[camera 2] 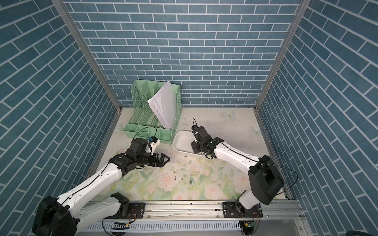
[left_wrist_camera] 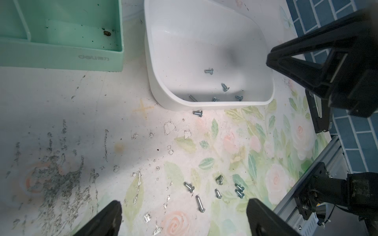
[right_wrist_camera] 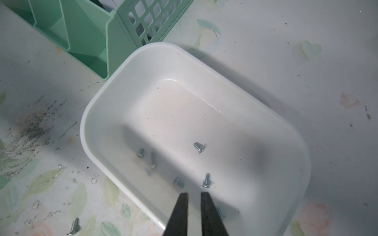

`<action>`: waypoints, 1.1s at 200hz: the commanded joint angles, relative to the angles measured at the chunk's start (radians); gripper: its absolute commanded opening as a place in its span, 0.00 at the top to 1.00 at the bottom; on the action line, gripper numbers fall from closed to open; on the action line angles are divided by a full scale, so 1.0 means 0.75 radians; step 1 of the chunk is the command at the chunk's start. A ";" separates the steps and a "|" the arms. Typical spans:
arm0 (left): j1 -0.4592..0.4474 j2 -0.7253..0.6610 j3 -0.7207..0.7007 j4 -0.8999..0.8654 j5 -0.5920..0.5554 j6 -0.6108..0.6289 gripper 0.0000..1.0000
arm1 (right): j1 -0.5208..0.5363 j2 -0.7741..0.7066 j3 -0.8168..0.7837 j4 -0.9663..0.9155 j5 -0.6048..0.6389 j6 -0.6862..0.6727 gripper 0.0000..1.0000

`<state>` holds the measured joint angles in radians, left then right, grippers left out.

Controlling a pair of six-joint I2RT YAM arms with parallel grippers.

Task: Put the screws on the desktop into the storage box
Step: Place the screw in the storage box, then pick up the screw from the center of the board.

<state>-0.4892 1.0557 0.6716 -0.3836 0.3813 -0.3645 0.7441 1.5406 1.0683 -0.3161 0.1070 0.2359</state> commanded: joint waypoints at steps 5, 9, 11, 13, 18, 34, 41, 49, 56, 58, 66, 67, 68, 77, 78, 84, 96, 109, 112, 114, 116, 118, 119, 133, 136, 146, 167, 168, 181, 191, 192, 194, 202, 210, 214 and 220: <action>0.005 -0.013 -0.011 -0.009 -0.018 -0.001 0.00 | -0.025 0.009 0.056 0.000 -0.020 -0.065 0.71; 0.006 -0.015 -0.011 -0.009 -0.019 -0.001 0.00 | -0.025 0.001 0.055 -0.005 -0.018 -0.065 0.69; 0.006 -0.014 -0.011 -0.008 -0.018 -0.002 0.00 | -0.025 -0.003 0.054 -0.007 -0.018 -0.065 0.69; 0.005 -0.013 -0.012 -0.009 -0.018 -0.002 0.00 | -0.025 -0.007 0.053 -0.009 -0.018 -0.065 0.68; 0.004 -0.012 -0.010 -0.009 -0.019 -0.001 0.00 | -0.025 -0.019 0.048 -0.017 -0.019 -0.065 0.66; 0.003 -0.006 -0.012 -0.008 -0.018 -0.001 0.00 | -0.023 -0.070 0.018 -0.038 -0.032 -0.059 0.55; 0.003 -0.005 -0.012 -0.008 -0.017 0.001 0.00 | -0.023 -0.103 -0.009 -0.043 -0.045 -0.053 0.51; 0.003 -0.001 -0.012 -0.008 -0.017 0.001 0.00 | -0.021 -0.145 -0.045 -0.042 -0.067 -0.042 0.45; 0.002 0.002 -0.010 -0.008 -0.016 0.001 0.00 | -0.020 -0.182 -0.074 -0.047 -0.086 -0.032 0.41; 0.003 0.002 -0.009 -0.008 -0.017 0.001 0.00 | -0.019 -0.192 -0.083 -0.049 -0.090 -0.029 0.41; 0.000 0.007 -0.008 -0.010 -0.018 0.002 0.00 | -0.012 -0.237 -0.118 -0.058 -0.105 -0.015 0.38; -0.001 0.007 -0.008 -0.010 -0.018 0.003 0.00 | -0.011 -0.244 -0.122 -0.060 -0.107 -0.014 0.37; -0.003 0.007 -0.008 -0.010 -0.021 0.003 0.00 | -0.011 -0.249 -0.127 -0.061 -0.108 -0.013 0.37; -0.013 0.012 -0.006 -0.016 -0.044 0.003 0.00 | -0.001 -0.293 -0.161 -0.082 -0.123 0.006 0.32; -0.016 0.012 -0.005 -0.018 -0.047 0.002 0.00 | 0.000 -0.299 -0.165 -0.084 -0.124 0.008 0.32; -0.030 0.020 0.002 -0.027 -0.074 -0.003 0.00 | 0.012 -0.329 -0.186 -0.096 -0.127 0.022 0.28; -0.065 0.037 0.017 -0.054 -0.121 -0.010 0.00 | 0.036 -0.383 -0.237 -0.120 -0.142 0.052 0.21; -0.103 0.057 0.037 -0.080 -0.169 -0.028 0.00 | 0.070 -0.435 -0.283 -0.144 -0.152 0.087 0.13; -0.115 0.060 0.041 -0.084 -0.182 -0.030 0.00 | 0.077 -0.448 -0.296 -0.148 -0.156 0.096 0.12; -0.120 0.062 0.044 -0.087 -0.188 -0.034 0.00 | 0.082 -0.457 -0.305 -0.150 -0.160 0.102 0.10; -0.125 0.064 0.045 -0.089 -0.195 -0.036 0.00 | 0.086 -0.464 -0.311 -0.152 -0.163 0.108 0.09; -0.132 0.068 0.047 -0.091 -0.202 -0.038 0.00 | 0.090 -0.472 -0.318 -0.156 -0.170 0.115 0.08; -0.135 0.068 0.048 -0.093 -0.206 -0.040 0.00 | 0.093 -0.477 -0.321 -0.157 -0.172 0.118 0.07; -0.168 0.083 0.057 -0.101 -0.238 -0.072 0.00 | 0.128 -0.529 -0.371 -0.174 -0.211 0.155 0.01; -0.174 0.087 0.057 -0.100 -0.240 -0.080 0.00 | 0.136 -0.539 -0.382 -0.179 -0.216 0.162 0.00; -0.198 0.100 0.059 -0.098 -0.255 -0.104 0.00 | 0.163 -0.581 -0.416 -0.189 -0.235 0.188 0.00; -0.266 0.133 0.070 -0.098 -0.319 -0.149 0.01 | 0.207 -0.667 -0.496 -0.190 -0.376 0.224 0.00; -0.268 0.136 0.070 -0.099 -0.322 -0.150 0.01 | 0.210 -0.672 -0.499 -0.190 -0.382 0.225 0.00; -0.311 0.173 0.078 -0.097 -0.356 -0.174 0.02 | 0.236 -0.720 -0.536 -0.194 -0.434 0.239 0.00; -0.351 0.207 0.087 -0.098 -0.393 -0.197 0.03 | 0.245 -0.766 -0.559 -0.194 -0.442 0.259 0.00; -0.355 0.211 0.088 -0.099 -0.396 -0.199 0.03 | 0.245 -0.771 -0.561 -0.194 -0.445 0.260 0.00; -0.362 0.218 0.091 -0.098 -0.403 -0.204 0.03 | 0.246 -0.781 -0.567 -0.194 -0.451 0.263 0.00; -0.394 0.250 0.099 -0.096 -0.425 -0.221 0.05 | 0.245 -0.817 -0.580 -0.198 -0.475 0.271 0.00; -0.422 0.277 0.110 -0.092 -0.443 -0.237 0.06 | 0.247 -0.853 -0.587 -0.209 -0.486 0.279 0.00; -0.435 0.293 0.114 -0.089 -0.452 -0.248 0.07 | 0.248 -0.870 -0.588 -0.214 -0.488 0.283 0.00; -0.453 0.314 0.121 -0.085 -0.462 -0.259 0.08 | 0.247 -0.899 -0.588 -0.223 -0.490 0.288 0.00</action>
<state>-0.7773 1.2427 0.7277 -0.4366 0.1108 -0.5022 0.9257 0.9390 0.6350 -0.4496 -0.2024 0.4000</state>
